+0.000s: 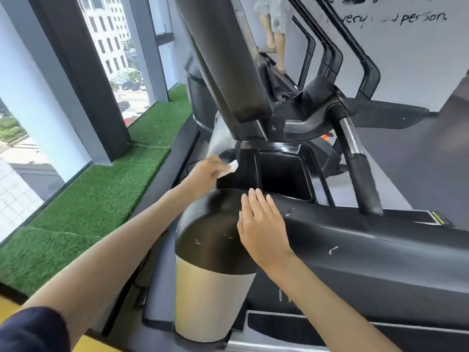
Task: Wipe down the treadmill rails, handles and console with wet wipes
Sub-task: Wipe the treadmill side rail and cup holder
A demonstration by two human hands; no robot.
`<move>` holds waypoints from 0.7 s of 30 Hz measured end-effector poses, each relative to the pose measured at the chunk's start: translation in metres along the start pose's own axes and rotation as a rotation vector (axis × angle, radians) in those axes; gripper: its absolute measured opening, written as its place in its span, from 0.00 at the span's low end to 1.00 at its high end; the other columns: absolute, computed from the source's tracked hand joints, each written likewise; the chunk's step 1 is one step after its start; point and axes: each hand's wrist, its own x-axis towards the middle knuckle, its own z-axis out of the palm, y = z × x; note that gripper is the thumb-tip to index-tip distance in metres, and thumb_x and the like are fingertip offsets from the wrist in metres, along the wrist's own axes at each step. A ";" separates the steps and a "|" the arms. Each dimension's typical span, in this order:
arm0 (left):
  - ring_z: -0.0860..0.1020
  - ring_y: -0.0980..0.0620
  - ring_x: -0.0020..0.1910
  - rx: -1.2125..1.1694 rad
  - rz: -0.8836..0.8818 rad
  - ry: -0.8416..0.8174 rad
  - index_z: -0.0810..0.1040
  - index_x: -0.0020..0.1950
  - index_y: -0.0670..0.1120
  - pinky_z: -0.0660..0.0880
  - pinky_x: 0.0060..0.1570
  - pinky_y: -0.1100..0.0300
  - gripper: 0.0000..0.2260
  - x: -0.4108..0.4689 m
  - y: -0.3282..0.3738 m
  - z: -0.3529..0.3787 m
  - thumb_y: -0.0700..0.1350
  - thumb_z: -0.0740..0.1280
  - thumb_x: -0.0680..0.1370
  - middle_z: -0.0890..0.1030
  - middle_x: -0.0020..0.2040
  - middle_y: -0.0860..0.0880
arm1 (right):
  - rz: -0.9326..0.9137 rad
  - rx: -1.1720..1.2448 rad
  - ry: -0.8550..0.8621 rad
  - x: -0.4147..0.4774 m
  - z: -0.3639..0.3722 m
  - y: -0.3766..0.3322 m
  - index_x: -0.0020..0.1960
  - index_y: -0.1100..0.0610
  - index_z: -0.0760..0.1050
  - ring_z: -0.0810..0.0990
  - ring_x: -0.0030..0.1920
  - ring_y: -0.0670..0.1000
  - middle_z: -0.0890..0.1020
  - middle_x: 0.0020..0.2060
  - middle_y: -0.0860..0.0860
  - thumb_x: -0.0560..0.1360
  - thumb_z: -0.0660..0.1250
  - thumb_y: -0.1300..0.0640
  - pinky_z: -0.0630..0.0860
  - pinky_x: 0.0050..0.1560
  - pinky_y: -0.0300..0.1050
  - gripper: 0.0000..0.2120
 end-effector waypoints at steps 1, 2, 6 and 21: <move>0.78 0.40 0.41 0.000 -0.018 0.020 0.83 0.50 0.34 0.68 0.45 0.63 0.13 -0.001 -0.002 -0.003 0.26 0.60 0.74 0.73 0.41 0.44 | 0.000 0.009 0.015 0.000 0.001 0.000 0.59 0.66 0.79 0.79 0.60 0.59 0.81 0.57 0.62 0.76 0.52 0.56 0.76 0.61 0.54 0.23; 0.76 0.41 0.40 -0.009 0.010 0.001 0.83 0.49 0.35 0.67 0.44 0.66 0.14 -0.003 0.001 -0.004 0.27 0.59 0.73 0.73 0.39 0.45 | -0.005 0.019 0.022 -0.001 0.001 0.000 0.60 0.66 0.78 0.79 0.60 0.59 0.80 0.57 0.62 0.76 0.52 0.56 0.76 0.61 0.54 0.23; 0.74 0.46 0.44 0.044 0.175 -0.229 0.84 0.50 0.38 0.70 0.48 0.60 0.19 -0.013 0.020 0.003 0.27 0.56 0.71 0.76 0.43 0.39 | -0.010 0.063 0.052 -0.003 0.001 0.001 0.61 0.65 0.77 0.78 0.62 0.59 0.80 0.59 0.62 0.78 0.51 0.55 0.75 0.62 0.55 0.23; 0.75 0.39 0.49 0.295 -0.127 0.016 0.80 0.54 0.38 0.73 0.48 0.51 0.13 0.013 -0.009 0.000 0.31 0.61 0.74 0.74 0.48 0.40 | -0.262 0.056 0.152 0.032 0.011 0.019 0.61 0.65 0.78 0.80 0.57 0.57 0.82 0.54 0.60 0.78 0.53 0.56 0.76 0.61 0.51 0.21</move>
